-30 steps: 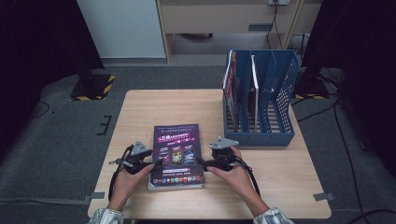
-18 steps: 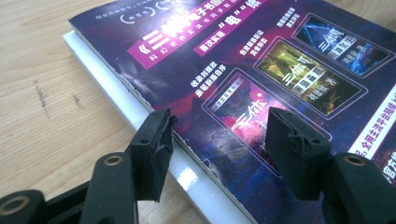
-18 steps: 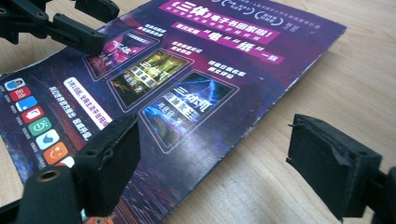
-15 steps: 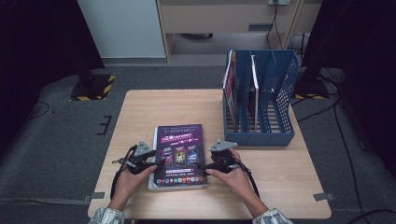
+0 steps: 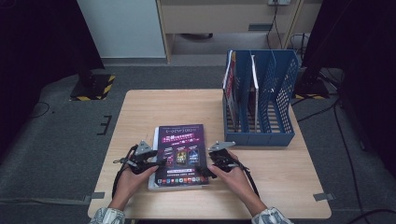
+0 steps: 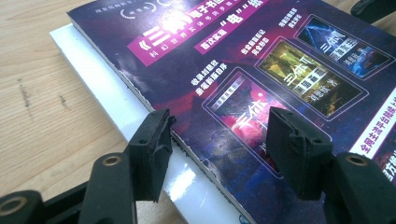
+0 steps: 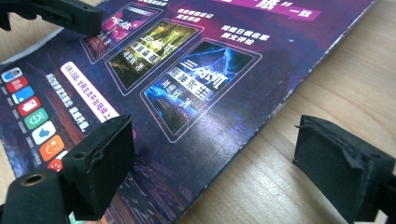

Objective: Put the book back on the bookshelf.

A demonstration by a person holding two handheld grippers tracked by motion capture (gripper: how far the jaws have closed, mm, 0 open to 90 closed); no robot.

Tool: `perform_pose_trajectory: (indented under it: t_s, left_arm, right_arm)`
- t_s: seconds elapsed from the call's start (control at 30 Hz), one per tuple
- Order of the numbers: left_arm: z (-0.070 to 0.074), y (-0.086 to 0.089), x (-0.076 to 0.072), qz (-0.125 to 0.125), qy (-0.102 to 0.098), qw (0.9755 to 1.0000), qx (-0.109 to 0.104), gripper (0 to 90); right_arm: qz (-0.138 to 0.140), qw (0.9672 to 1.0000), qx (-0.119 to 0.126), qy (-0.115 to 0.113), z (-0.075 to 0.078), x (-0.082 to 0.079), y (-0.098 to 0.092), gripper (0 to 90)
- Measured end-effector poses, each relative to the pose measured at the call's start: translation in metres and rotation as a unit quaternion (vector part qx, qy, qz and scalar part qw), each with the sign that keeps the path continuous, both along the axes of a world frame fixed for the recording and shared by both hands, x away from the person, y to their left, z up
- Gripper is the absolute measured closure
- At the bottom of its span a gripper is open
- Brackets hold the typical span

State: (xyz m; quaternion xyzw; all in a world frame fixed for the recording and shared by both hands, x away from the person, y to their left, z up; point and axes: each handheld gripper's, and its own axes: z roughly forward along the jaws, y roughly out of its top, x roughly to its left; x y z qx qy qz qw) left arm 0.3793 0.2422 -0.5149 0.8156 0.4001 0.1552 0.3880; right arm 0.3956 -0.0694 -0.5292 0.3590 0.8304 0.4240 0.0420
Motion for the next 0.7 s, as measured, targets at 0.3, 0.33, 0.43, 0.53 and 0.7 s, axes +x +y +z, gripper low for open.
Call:
perform_pose_trajectory:
  t_s: [0.3, 0.33, 0.43, 0.53, 0.7]
  left_arm:
    - [0.000, -0.001, 0.002, -0.005, 0.003, 1.0000, 0.000, 39.9]
    - [0.000, -0.001, 0.001, -0.005, 0.002, 1.0000, 0.001, 39.8]
    - [0.001, -0.001, 0.002, -0.007, 0.002, 1.0000, 0.003, 39.8]
    - [0.002, -0.002, 0.002, -0.008, 0.002, 0.9999, 0.008, 39.8]
    - [0.001, -0.002, 0.002, -0.006, 0.003, 1.0000, 0.005, 39.9]
  right_arm:
    - [-0.004, 0.9996, 0.020, 0.022, -0.006, 0.008, 0.001, 8.0]
    - [-0.004, 0.9995, 0.020, 0.022, -0.006, 0.009, 0.002, 8.0]
    - [-0.001, 0.9995, 0.023, 0.021, -0.007, 0.011, 0.004, 7.7]
    - [-0.003, 0.9994, 0.032, 0.013, -0.009, 0.013, 0.006, 7.6]
    - [0.000, 0.9994, 0.033, 0.013, -0.009, 0.015, 0.010, 6.6]
